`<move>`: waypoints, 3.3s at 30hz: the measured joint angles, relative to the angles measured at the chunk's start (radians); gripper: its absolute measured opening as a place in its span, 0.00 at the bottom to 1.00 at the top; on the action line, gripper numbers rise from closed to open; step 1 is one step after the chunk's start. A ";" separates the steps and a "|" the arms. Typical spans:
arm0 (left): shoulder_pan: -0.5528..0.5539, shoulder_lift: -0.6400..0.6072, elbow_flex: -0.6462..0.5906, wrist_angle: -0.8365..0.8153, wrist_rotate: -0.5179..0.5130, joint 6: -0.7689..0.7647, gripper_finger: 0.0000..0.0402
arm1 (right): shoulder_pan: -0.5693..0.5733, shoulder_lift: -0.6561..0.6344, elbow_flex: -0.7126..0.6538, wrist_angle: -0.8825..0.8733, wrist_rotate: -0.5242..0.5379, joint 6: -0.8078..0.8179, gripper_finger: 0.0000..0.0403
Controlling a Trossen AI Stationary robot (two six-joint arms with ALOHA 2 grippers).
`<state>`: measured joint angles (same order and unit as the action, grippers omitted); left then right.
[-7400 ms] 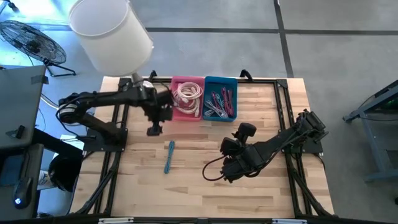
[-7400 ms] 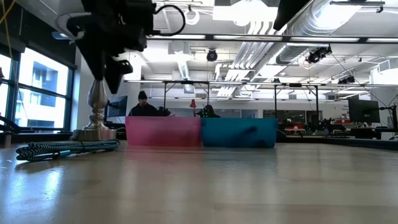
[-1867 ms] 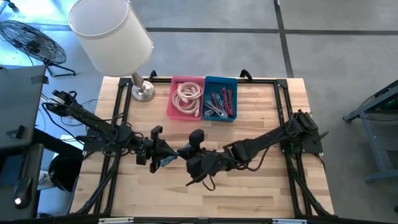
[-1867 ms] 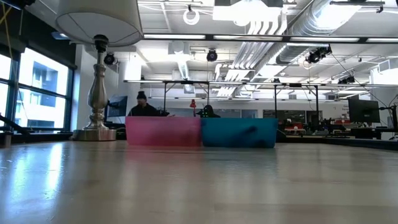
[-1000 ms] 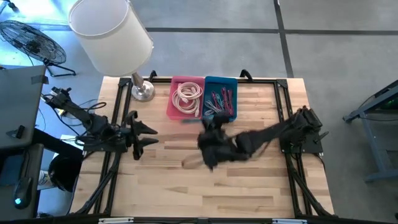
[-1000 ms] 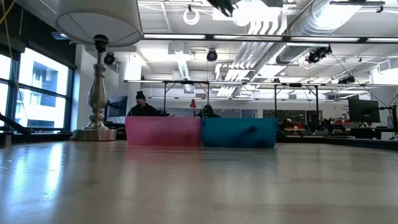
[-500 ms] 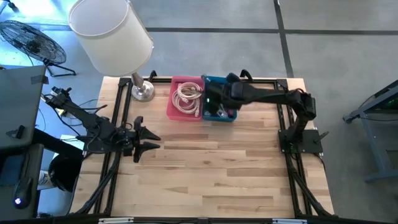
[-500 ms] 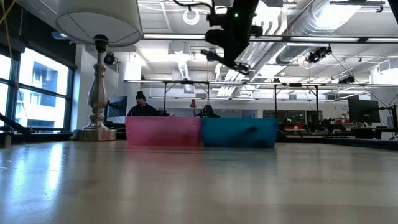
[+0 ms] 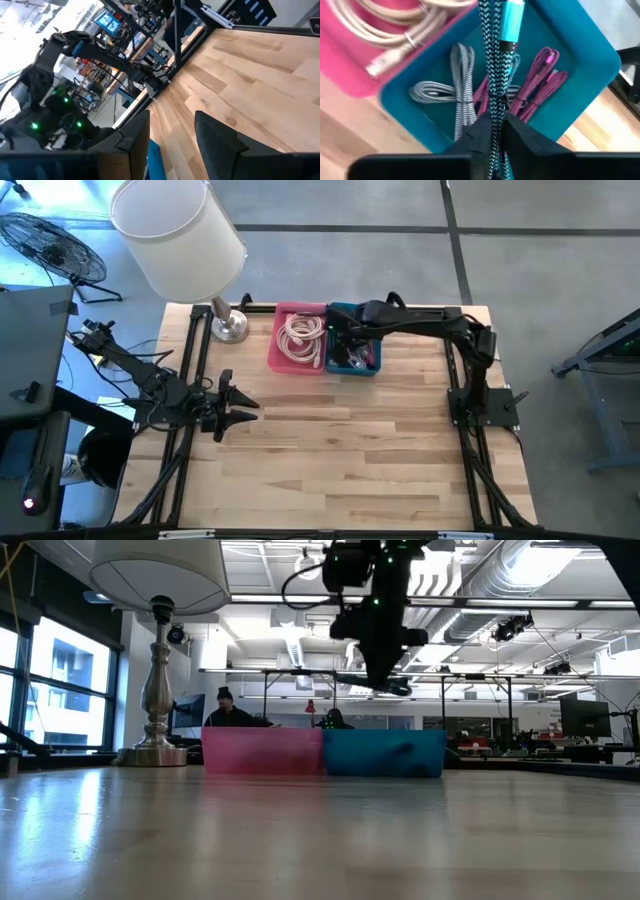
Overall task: Pick & Place USB Port
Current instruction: Put the blue charger cable into the blue bin, then return to Home Position
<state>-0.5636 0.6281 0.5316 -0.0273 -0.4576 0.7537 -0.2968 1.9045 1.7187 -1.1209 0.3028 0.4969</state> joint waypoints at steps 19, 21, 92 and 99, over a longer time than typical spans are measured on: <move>0.000 -0.018 0.043 -0.015 -0.191 0.087 0.32 | 0.010 -0.058 0.000 -0.125 0.037 -0.270 0.33; 0.000 -0.019 0.076 -0.059 -0.232 0.123 0.23 | 0.010 -0.102 0.000 -0.185 0.060 -0.274 0.22; 0.001 -0.585 -0.418 -0.146 -0.418 -0.201 0.00 | 0.090 -1.748 -1.709 1.330 -0.501 -0.458 0.00; 0.000 -0.585 -0.440 -0.136 -0.424 -0.201 0.00 | 0.090 -1.748 -1.709 1.302 -0.480 -0.477 0.00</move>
<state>-0.5632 0.0429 0.0911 -0.1631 -0.8814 0.5528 -0.2070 0.1566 0.0101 0.1806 -0.1768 0.0201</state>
